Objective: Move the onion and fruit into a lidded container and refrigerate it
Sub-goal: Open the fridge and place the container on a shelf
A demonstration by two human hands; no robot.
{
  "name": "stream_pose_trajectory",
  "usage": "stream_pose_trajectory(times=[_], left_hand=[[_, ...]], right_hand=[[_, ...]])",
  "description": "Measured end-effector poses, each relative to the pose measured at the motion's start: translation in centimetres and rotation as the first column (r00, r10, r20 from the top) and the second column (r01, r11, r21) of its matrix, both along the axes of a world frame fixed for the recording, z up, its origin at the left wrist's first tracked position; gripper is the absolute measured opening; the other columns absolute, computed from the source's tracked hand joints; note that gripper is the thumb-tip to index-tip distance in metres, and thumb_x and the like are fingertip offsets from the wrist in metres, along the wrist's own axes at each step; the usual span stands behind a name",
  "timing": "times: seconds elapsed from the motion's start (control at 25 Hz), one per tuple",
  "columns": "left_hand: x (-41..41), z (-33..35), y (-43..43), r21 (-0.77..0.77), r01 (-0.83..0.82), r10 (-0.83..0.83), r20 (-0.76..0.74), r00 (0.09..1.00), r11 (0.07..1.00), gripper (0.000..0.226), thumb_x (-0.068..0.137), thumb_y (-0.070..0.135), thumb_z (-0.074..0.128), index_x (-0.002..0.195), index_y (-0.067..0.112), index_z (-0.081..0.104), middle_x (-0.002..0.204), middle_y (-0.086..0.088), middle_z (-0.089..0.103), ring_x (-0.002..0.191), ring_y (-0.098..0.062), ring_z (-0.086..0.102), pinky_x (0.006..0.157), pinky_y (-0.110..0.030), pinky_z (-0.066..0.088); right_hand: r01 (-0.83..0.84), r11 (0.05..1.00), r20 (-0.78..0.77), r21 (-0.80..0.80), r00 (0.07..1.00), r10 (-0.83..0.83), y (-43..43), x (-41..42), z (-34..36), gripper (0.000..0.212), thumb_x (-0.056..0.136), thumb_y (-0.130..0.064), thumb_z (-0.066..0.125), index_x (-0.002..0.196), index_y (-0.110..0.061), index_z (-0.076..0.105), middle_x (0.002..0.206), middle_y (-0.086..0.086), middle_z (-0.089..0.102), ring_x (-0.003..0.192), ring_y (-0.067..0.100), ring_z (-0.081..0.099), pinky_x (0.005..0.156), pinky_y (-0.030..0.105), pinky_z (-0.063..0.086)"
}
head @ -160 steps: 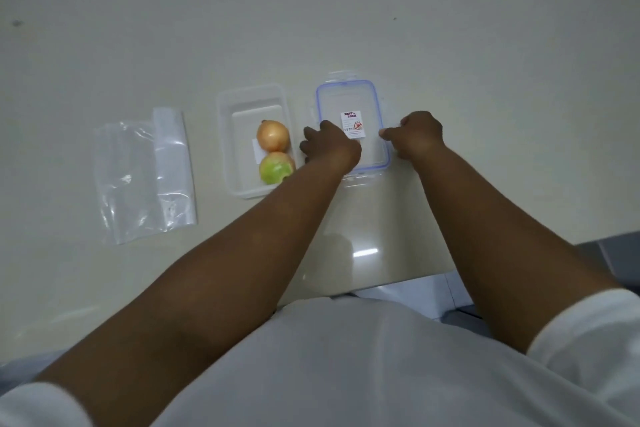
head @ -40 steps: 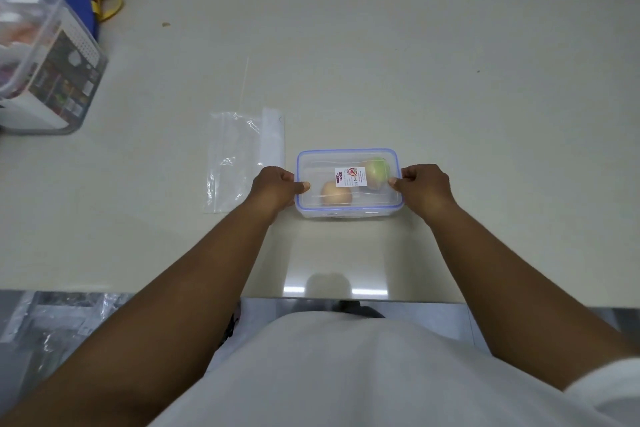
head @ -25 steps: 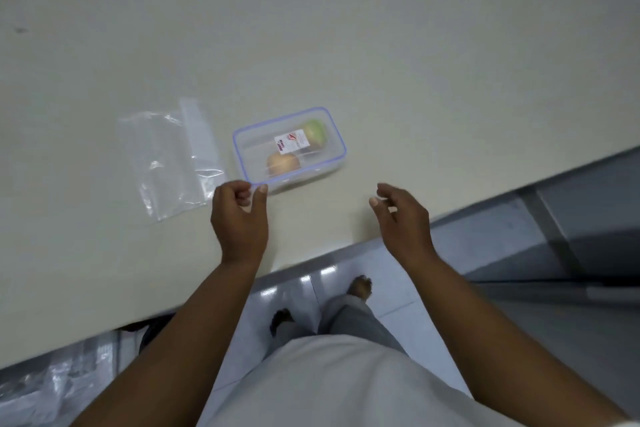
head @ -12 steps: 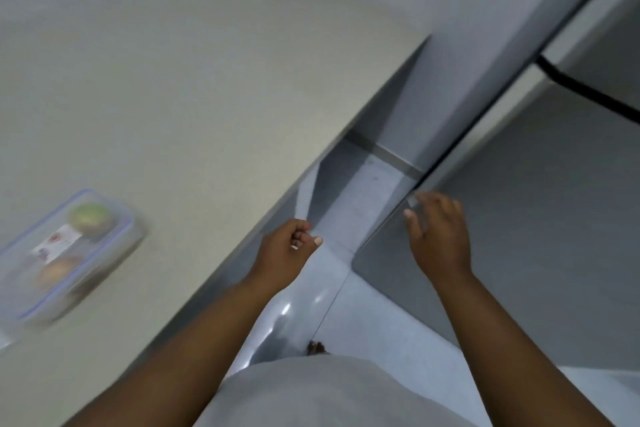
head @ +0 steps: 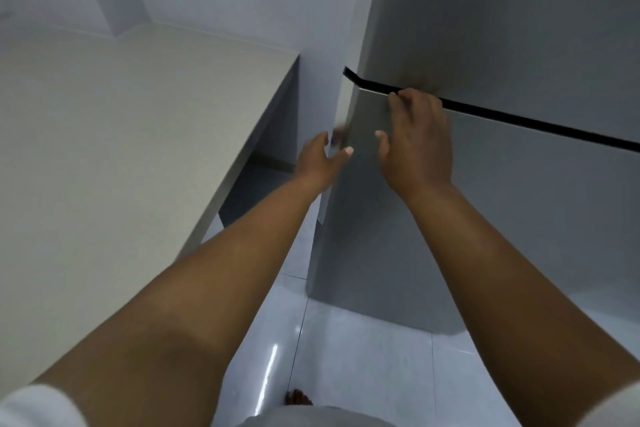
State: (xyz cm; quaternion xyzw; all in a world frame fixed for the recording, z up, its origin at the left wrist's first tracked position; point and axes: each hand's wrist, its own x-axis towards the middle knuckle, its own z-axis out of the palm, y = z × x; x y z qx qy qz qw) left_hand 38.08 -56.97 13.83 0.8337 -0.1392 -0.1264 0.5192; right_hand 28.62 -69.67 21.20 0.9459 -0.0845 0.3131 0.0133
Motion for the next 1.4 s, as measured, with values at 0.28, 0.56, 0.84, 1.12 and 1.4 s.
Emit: stream_pose_trajectory(times=[0.28, 0.56, 0.84, 1.12, 1.4], left_hand=[[1.6, -1.3, -1.3, -0.187, 0.003, -0.015, -0.064, 0.998, 0.982, 0.044, 0.091, 0.028, 0.063, 0.13, 0.013, 0.052, 0.124, 0.0, 0.062, 0.104, -0.01, 0.061, 0.08, -0.014, 0.045], [-3.1, -1.8, 2.2, -0.208, 0.049, -0.057, -0.033, 0.998, 0.977, 0.04, 0.085, 0.029, 0.07, 0.119, 0.013, 0.056, 0.112, 0.001, 0.064, 0.101, -0.015, 0.062, 0.088, -0.03, 0.051], [-15.5, -2.9, 8.8, -0.128, 0.257, -0.241, 0.128, 0.962, 0.958, 0.019, 0.079, 0.036, 0.075, 0.082, 0.031, 0.056, 0.079, 0.01, 0.063, 0.07, 0.004, 0.059, 0.061, -0.01, 0.046], [-28.2, -4.2, 12.1, -0.155, 0.524, -0.515, 0.101, 0.851, 0.837, 0.031, 0.084, 0.031, 0.068, 0.111, 0.016, 0.062, 0.103, 0.001, 0.067, 0.092, -0.009, 0.063, 0.082, -0.027, 0.055], [-36.1, -4.1, 14.0, -0.176, 0.799, -0.809, 0.026, 0.588, 0.575, 0.047, 0.085, 0.03, 0.069, 0.129, 0.021, 0.058, 0.126, 0.001, 0.064, 0.111, -0.003, 0.059, 0.097, -0.017, 0.048]], right_hand=[[0.037, 0.999, 0.018, -0.022, 0.999, -0.037, 0.2, 0.8, -0.1, 0.058, 0.083, -0.021, 0.061, 0.136, -0.003, 0.047, 0.127, 0.019, 0.054, 0.118, 0.039, 0.048, 0.106, 0.044, 0.035], [0.085, 0.996, 0.074, 0.035, 0.993, -0.087, 3.1, -3.4, 0.6, 0.045, 0.084, -0.035, 0.063, 0.121, -0.009, 0.058, 0.119, 0.013, 0.058, 0.111, 0.033, 0.052, 0.096, 0.044, 0.038], [0.225, 0.96, 0.082, 0.167, 0.967, -0.241, 10.4, -14.3, 0.9, 0.064, 0.082, -0.066, 0.054, 0.114, -0.011, 0.06, 0.114, 0.01, 0.059, 0.111, 0.03, 0.053, 0.106, 0.051, 0.035], [0.377, 0.889, 0.052, 0.261, 0.914, -0.403, 15.7, -26.4, 1.4, 0.079, 0.078, -0.07, 0.056, 0.123, -0.005, 0.057, 0.125, 0.017, 0.058, 0.124, 0.034, 0.05, 0.107, 0.054, 0.04], [0.565, 0.763, 0.017, 0.313, 0.8, -0.6, 16.8, -36.3, 1.1, 0.079, 0.079, -0.062, 0.063, 0.13, -0.004, 0.05, 0.136, 0.018, 0.053, 0.132, 0.034, 0.045, 0.109, 0.049, 0.042]])
